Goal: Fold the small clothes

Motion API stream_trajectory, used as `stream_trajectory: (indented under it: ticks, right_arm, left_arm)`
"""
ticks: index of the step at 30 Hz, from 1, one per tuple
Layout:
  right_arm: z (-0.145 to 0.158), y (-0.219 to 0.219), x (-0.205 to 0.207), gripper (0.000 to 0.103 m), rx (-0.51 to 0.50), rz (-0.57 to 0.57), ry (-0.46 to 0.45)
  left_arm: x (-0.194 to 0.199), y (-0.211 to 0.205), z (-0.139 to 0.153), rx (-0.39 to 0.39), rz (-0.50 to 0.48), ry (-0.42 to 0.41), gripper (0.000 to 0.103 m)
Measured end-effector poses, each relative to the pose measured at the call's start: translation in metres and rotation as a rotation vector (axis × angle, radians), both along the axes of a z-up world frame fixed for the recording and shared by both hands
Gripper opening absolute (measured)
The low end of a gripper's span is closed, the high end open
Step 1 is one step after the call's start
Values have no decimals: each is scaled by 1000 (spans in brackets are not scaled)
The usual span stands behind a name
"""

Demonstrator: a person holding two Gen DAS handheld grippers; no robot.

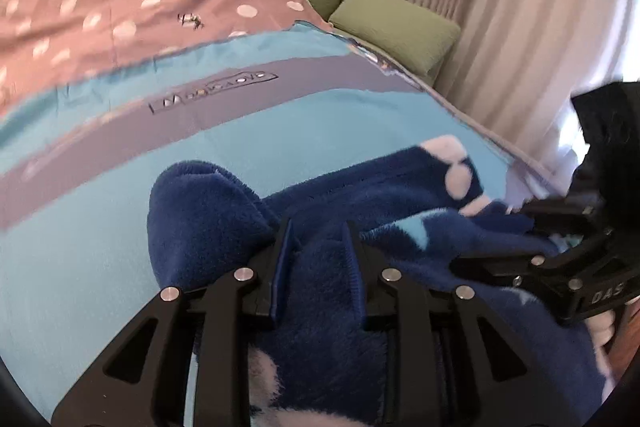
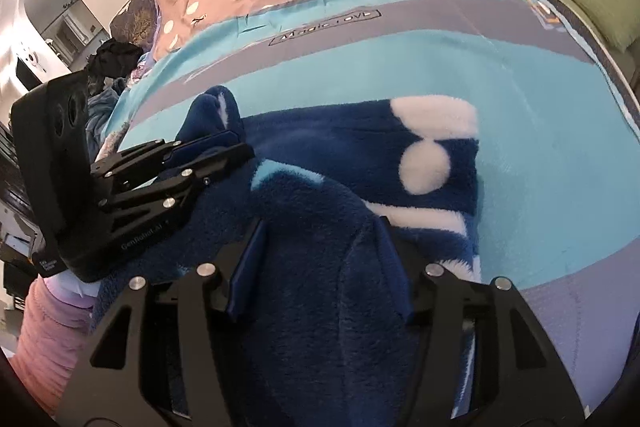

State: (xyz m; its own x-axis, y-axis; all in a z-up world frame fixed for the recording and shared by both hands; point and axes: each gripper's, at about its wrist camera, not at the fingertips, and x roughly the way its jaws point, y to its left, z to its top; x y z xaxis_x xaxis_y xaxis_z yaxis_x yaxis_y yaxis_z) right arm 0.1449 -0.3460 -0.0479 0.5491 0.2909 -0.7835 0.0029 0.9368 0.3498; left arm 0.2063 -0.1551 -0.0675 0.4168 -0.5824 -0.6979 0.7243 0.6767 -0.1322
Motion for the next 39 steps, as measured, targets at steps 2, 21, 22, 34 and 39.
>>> stream_trajectory:
  ticks: [2,21,22,34,39]
  right_arm:
    - [10,1,-16,56,-5,-25,-41]
    - [-27,-26,-201,57,173,-189,93]
    - [-27,-33,-207,57,251,-220,81]
    - [-22,-45,-272,72,381,-307,80]
    - [-34,-31,-273,75,461,-312,115]
  left_arm:
    - [0,3,4,-18,8,-1,28]
    - [-187,38,28,-43,-222,-88,65]
    - [-194,37,22,-45,-230,-123,65]
    - [-196,42,38,-59,-152,-93,66]
    - [-195,40,44,-57,-138,-89,68]
